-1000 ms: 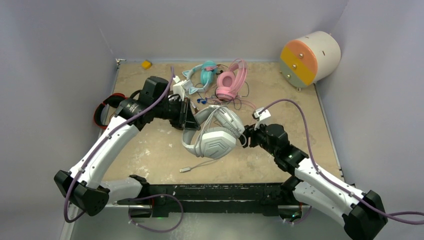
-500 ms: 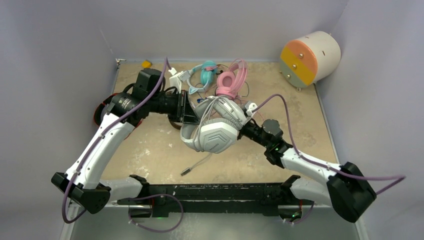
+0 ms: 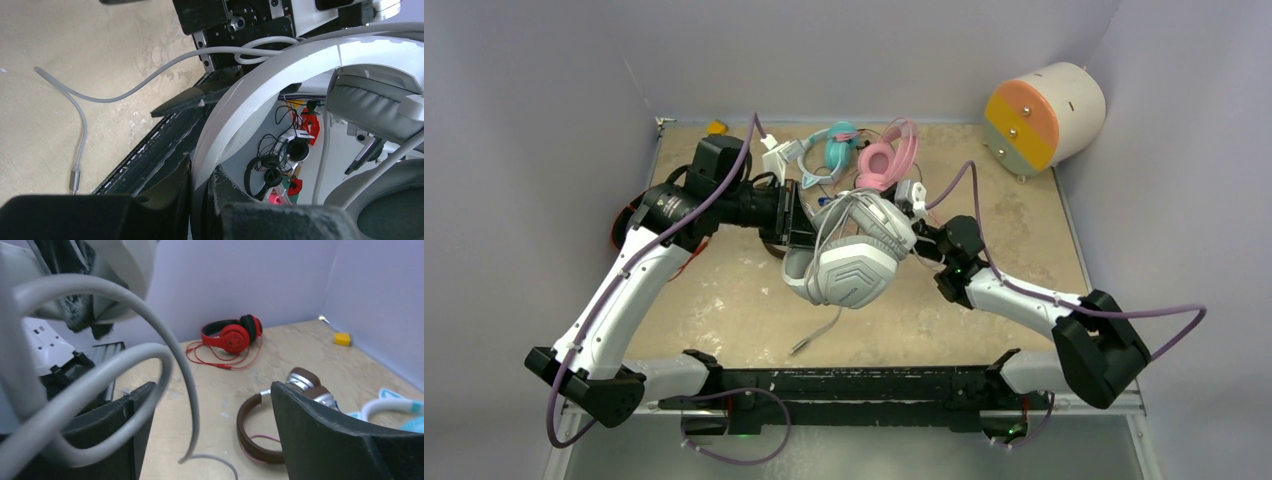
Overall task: Wrap the headphones
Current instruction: Wrap the headphones cable around the headphones.
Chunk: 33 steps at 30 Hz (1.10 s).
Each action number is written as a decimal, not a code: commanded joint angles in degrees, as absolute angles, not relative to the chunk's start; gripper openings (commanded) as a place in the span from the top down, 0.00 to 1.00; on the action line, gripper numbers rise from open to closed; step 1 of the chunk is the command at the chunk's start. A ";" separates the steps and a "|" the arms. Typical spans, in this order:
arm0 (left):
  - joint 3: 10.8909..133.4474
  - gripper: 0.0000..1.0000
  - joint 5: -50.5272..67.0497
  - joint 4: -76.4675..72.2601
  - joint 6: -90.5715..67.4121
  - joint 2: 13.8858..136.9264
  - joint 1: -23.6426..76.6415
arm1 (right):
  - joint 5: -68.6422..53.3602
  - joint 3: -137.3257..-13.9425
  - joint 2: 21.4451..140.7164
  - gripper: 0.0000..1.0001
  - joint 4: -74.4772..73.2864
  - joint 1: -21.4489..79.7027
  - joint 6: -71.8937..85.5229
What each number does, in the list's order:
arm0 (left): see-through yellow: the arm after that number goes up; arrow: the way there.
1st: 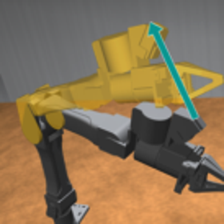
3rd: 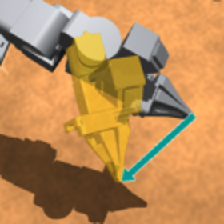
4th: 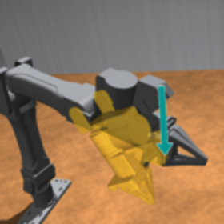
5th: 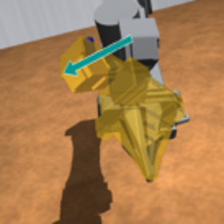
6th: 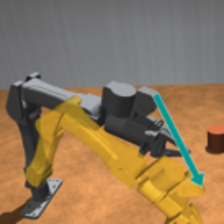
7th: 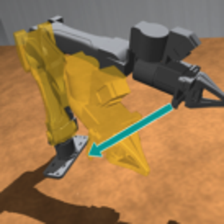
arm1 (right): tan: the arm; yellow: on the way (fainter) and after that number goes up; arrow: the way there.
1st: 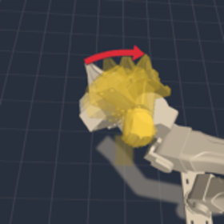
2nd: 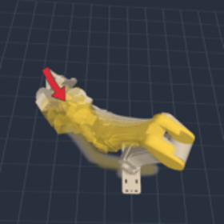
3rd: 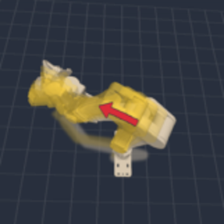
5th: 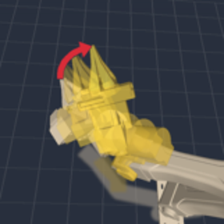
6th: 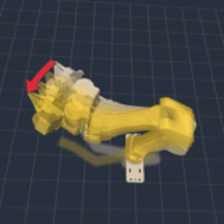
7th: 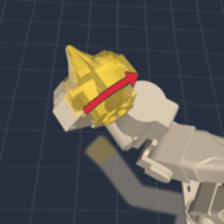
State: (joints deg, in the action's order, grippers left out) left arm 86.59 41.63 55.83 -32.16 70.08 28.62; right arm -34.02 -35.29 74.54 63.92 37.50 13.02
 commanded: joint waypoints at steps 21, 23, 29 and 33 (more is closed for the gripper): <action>65.69 1.00 18.51 45.09 -24.47 54.95 35.85 | -19.46 -56.94 72.89 1.00 23.56 30.10 8.19; 64.58 1.00 16.12 44.49 -23.52 53.87 36.01 | -20.58 -60.39 74.91 1.00 19.08 29.77 7.39; 61.35 1.00 9.87 43.39 -22.69 54.14 37.53 | -21.43 -68.65 80.20 1.00 10.85 29.73 7.24; 59.97 1.00 4.26 42.38 -23.20 54.79 40.91 | -18.96 -71.82 83.33 1.00 8.58 29.75 7.50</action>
State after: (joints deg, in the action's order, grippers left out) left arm 60.58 9.63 48.01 -22.90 54.85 38.00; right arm -21.76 -67.13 81.43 13.67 29.69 8.21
